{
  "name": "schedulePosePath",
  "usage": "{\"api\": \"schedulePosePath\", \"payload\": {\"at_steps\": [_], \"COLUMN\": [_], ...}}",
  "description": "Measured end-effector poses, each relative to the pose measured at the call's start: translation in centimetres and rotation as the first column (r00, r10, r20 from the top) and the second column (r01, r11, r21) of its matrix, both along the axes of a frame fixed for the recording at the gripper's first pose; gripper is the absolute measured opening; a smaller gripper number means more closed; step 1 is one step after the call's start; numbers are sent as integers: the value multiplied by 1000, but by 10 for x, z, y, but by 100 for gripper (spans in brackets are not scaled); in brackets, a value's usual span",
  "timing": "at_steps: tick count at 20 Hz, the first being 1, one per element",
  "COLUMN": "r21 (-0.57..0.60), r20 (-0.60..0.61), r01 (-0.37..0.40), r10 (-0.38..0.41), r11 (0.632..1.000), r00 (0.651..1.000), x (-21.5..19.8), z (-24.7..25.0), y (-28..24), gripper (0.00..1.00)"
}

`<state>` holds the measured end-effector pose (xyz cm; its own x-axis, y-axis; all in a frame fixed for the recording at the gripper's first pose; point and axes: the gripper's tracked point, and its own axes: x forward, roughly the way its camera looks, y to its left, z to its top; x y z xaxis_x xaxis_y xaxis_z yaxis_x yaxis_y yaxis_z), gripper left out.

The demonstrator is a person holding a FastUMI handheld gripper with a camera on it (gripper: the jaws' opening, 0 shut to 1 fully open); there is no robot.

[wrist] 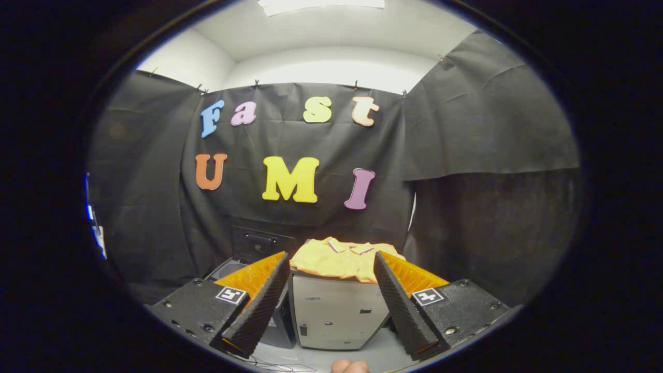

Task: Put the clothes into the washing machine and then close the washing machine lid.

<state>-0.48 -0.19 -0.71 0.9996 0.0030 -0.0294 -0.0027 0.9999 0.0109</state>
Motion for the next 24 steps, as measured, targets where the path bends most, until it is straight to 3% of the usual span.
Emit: {"api": "schedulePosePath", "payload": {"at_steps": [19,24], "r21": [4,31], "r20": [-14,-43], "r01": [-16,-2], "r10": [16,4], "r11": [1000,1000], "r00": [1000,999], "x": [22,52], "z": [-5,-7], "y": [5,1], "gripper": [100,100]}}
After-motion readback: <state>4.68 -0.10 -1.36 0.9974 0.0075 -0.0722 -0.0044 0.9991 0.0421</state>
